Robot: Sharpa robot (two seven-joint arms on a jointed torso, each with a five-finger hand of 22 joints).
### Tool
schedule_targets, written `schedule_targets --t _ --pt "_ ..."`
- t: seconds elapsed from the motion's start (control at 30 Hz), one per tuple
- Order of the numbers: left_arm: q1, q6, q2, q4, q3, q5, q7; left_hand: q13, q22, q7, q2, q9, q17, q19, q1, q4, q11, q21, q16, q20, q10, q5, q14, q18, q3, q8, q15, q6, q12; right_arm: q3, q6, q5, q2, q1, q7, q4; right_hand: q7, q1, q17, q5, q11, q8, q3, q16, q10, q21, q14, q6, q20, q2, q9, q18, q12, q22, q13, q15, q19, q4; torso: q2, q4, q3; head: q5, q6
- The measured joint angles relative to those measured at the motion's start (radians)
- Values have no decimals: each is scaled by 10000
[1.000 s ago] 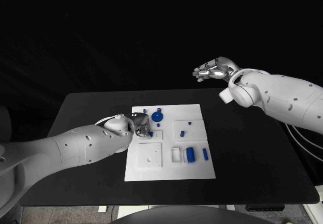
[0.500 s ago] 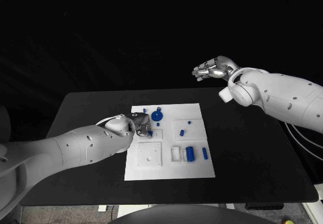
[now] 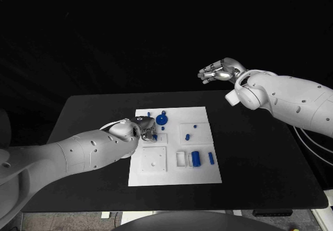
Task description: Assemble the parts on the task board
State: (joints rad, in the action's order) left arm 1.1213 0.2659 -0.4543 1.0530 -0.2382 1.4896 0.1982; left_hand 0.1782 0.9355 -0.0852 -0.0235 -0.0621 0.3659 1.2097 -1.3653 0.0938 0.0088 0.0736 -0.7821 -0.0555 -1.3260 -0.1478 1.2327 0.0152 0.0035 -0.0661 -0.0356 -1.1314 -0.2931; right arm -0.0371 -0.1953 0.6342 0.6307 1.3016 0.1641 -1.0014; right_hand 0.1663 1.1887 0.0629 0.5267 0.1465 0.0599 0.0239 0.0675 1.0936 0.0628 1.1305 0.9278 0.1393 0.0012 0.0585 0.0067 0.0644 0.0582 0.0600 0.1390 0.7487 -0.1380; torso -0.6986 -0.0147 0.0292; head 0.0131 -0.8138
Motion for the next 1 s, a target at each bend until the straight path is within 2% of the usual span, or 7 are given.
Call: schedule_targets --t 0.3,0.33,0.37,0.43,0.6,0.7,1.0 --pt "-22 73 13 -49 2 6 -85 0 740 35 -432 3 41 -77 -111 341 1 165 0 -77 1 -252 -1 -1 312 94 -1 -242 0 0 10 2 2 0 -2 -2 17 0 0 0 0 0 0 0 0 0 0 92 0 0 10 0 0 0 0 0 0 0 0 2 1 8 2" --pt "-24 86 13 -55 2 6 -101 -3 832 32 -493 7 41 -93 -148 406 1 170 0 -92 1 -120 6 0 376 105 -8 -250 9 0 11 2 2 0 -3 -2 17 0 0 0 0 0 0 0 0 0 0 92 0 0 10 0 0 0 0 0 0 0 0 2 1 8 2" --pt "-25 100 13 -60 3 6 -114 -22 973 21 -535 24 41 -125 -185 569 -2 212 0 -124 -2 309 35 0 590 109 -37 -271 69 0 12 3 3 0 -4 -2 17 0 0 0 0 0 0 0 0 0 0 92 0 0 10 0 0 0 0 0 0 0 0 2 1 12 2" --pt "-25 123 13 -73 4 6 -134 -48 1198 6 -541 52 41 -175 -168 676 -35 270 0 -117 -34 555 36 1 1041 109 -37 -295 85 0 13 3 3 0 -5 -2 17 0 0 0 0 0 0 0 0 0 0 92 0 0 10 1 0 0 0 0 0 0 0 2 1 14 4" --pt "-43 223 -13 -100 -4 5 -200 -56 1618 -23 -193 58 64 -184 279 674 -91 283 0 -107 -164 597 130 0 1979 107 -132 -333 85 0 16 5 14 0 -8 -17 17 0 0 0 0 0 0 0 0 0 0 91 0 0 10 0 0 0 0 0 0 0 4 2 1 15 24" --pt "-54 351 -64 -100 -8 -12 -272 -55 1638 -35 36 57 70 -120 528 539 -140 215 0 -164 -286 444 268 0 2135 23 -157 -392 85 0 16 7 34 0 -10 -61 16 0 0 0 0 0 0 0 0 0 0 91 0 0 10 0 0 0 0 0 0 0 4 -3 1 27 37" --pt "-55 1127 -328 58 -6 -272 -646 -44 1378 104 558 -21 117 94 787 340 -183 -3 0 -162 -399 426 377 -1 2334 -29 -196 -675 113 0 17 27 160 -6 -31 -285 16 0 0 0 0 0 0 0 0 0 0 91 0 0 9 0 0 0 0 0 0 0 6 -11 -2 12 109"
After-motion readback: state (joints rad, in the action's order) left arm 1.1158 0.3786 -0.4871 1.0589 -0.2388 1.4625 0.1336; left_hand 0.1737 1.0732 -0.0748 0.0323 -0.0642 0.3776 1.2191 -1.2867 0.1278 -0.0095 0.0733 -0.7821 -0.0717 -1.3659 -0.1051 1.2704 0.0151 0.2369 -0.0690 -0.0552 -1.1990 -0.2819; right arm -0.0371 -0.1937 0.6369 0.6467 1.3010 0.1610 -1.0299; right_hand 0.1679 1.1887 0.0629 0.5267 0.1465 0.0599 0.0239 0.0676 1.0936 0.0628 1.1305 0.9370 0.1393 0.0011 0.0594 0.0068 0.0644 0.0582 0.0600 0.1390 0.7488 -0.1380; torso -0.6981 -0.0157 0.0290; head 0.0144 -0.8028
